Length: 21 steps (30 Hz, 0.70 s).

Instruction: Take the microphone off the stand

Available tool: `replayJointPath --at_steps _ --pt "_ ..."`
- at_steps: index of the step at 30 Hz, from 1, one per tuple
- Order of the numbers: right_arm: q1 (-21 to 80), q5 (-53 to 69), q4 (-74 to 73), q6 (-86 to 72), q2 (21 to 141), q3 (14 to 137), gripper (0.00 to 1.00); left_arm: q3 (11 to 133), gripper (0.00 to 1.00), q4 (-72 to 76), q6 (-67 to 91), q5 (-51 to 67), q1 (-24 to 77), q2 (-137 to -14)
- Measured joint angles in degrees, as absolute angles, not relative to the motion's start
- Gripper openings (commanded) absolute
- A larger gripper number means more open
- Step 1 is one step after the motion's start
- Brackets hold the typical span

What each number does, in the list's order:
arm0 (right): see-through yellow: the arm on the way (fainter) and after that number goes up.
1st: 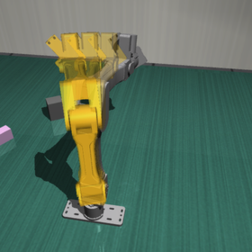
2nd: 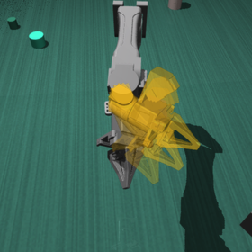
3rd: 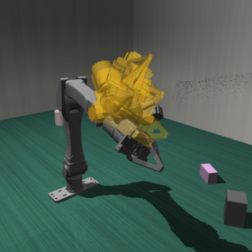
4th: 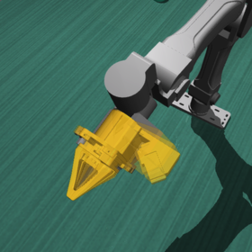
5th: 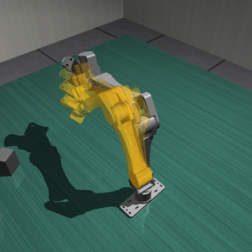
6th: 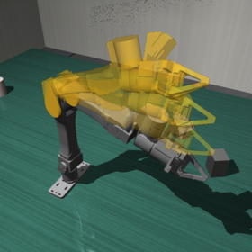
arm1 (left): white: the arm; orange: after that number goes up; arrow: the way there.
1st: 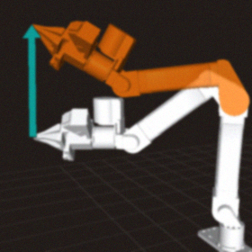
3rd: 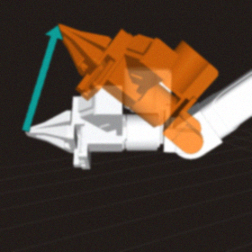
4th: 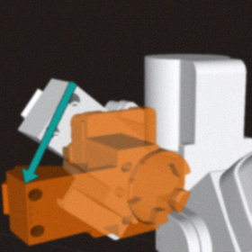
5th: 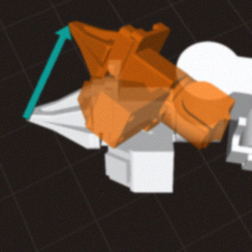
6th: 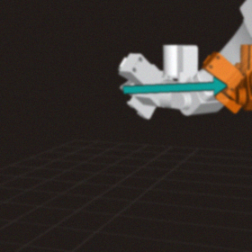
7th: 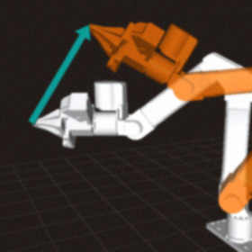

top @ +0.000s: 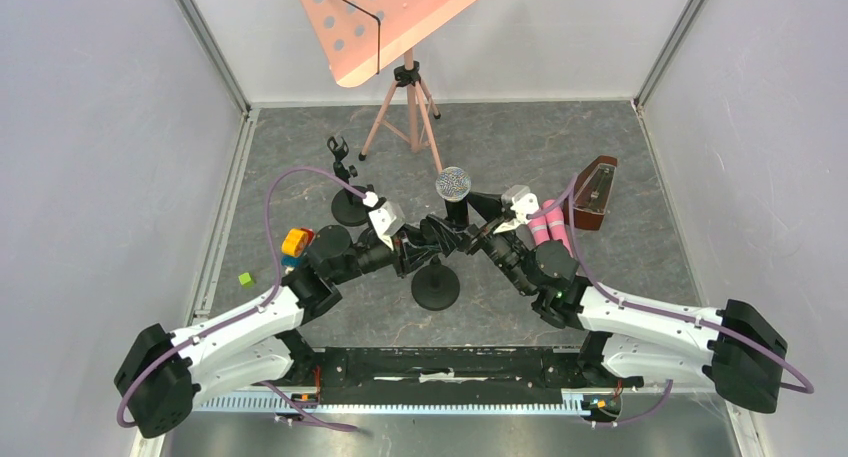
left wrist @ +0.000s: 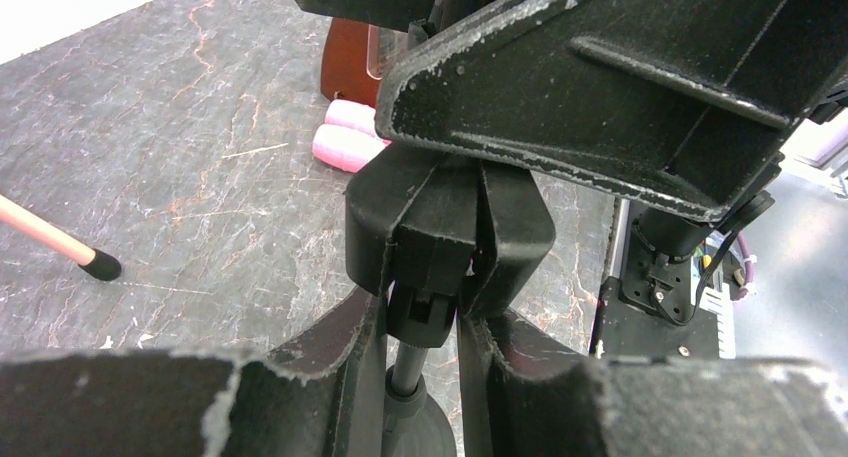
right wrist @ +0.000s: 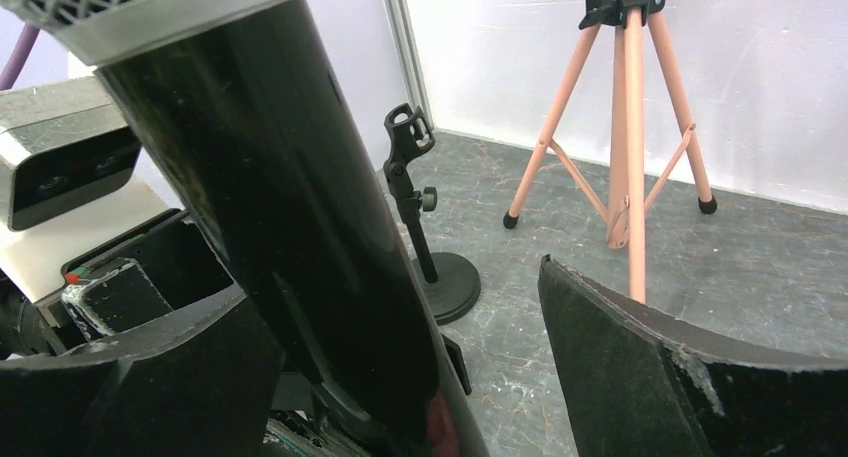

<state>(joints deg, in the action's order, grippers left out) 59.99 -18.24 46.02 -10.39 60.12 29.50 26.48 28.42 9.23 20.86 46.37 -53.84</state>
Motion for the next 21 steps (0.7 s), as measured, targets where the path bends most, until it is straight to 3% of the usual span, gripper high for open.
replayJointPath --at_steps 21 --pt "60.01 -17.04 51.53 -9.06 62.3 26.79 0.96 24.36 0.02 31.18 9.21 19.05 47.11 -55.33"
